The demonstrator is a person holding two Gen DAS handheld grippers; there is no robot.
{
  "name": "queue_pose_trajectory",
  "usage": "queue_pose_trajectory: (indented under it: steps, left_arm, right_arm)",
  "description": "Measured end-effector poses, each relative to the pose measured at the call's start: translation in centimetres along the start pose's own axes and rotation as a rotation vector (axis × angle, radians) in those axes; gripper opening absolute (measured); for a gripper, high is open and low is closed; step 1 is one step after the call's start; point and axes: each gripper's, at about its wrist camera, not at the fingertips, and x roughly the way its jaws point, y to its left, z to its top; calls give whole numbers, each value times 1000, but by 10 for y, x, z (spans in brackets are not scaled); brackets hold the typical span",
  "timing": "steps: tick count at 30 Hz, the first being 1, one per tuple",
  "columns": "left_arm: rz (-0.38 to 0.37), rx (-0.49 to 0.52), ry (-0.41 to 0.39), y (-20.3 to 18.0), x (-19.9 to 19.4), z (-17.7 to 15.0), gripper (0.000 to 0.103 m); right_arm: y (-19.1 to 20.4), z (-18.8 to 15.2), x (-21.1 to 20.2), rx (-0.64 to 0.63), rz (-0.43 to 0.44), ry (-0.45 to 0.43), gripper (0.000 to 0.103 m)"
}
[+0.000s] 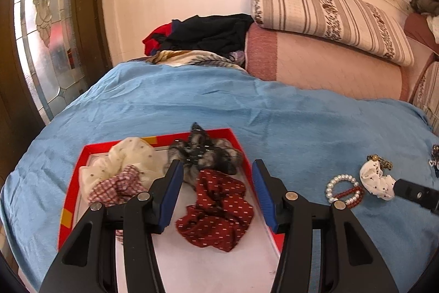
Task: Organize jewelry
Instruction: 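Grasp the red bead bracelet with the right gripper while the left gripper moves toward the pearl bracelet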
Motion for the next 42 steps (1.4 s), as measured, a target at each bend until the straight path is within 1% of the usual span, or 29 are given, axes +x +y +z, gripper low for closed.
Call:
queue_pose_trajectory:
  steps: [7, 10, 14, 16, 18, 22, 24, 25, 26, 27, 29, 31, 33, 34, 35, 37, 40, 42]
  left_arm:
    - [-44, 65, 5, -34, 2, -3, 51]
    - [-69, 86, 15, -47, 4, -6, 51]
    - [-111, 121, 33, -65, 5, -11, 51]
    - [-139, 134, 44, -73, 6, -14, 51]
    - [-162, 138, 58, -79, 9, -16, 51]
    - [-227, 106, 108, -83, 15, -19, 51]
    - [-226, 95, 115, -83, 17, -21, 51]
    - [-222, 91, 113, -82, 17, -20, 51]
    - [-223, 86, 112, -80, 16, -20, 51]
    - [-224, 82, 111, -79, 16, -20, 51]
    - [-218, 72, 107, -75, 16, -19, 51]
    - [-217, 60, 106, -71, 15, -18, 51]
    - [-216, 51, 106, -67, 16, -17, 51]
    - [-214, 48, 106, -66, 16, -16, 51]
    - [-214, 46, 106, -65, 16, -16, 51]
    - [-217, 44, 106, -64, 15, -16, 51]
    - [-220, 47, 100, -63, 13, -15, 51]
    - [-224, 49, 100, -63, 13, -15, 51]
  right_arm:
    - [-58, 3, -24, 93, -33, -62, 22]
    - [-91, 4, -29, 156, -48, -85, 22]
    - [-120, 6, -22, 215, -69, -73, 22]
    - [-126, 8, -17, 236, -49, -59, 22]
    - [-126, 10, -14, 234, -41, -53, 22]
    - [-111, 6, -7, 171, -12, -25, 23]
    - [-98, 4, -3, 103, -13, -12, 30]
    - [-90, 2, -2, 55, -26, -11, 38]
    - [-80, 0, -2, 1, -46, -20, 42]
    - [-72, -2, -1, -45, -61, -27, 42]
    - [-62, -5, 3, -84, -48, -12, 42]
    - [-56, -11, 9, -75, 27, 19, 42]
    - [-52, -17, 21, -54, 59, 57, 42]
    - [-50, -19, 28, -54, 47, 76, 40]
    - [-48, -21, 35, -59, 35, 88, 31]
    - [-46, -22, 50, -54, 13, 113, 24]
    - [-51, -19, 64, -7, 3, 127, 24]
    - [-56, -14, 72, 20, -18, 118, 24]
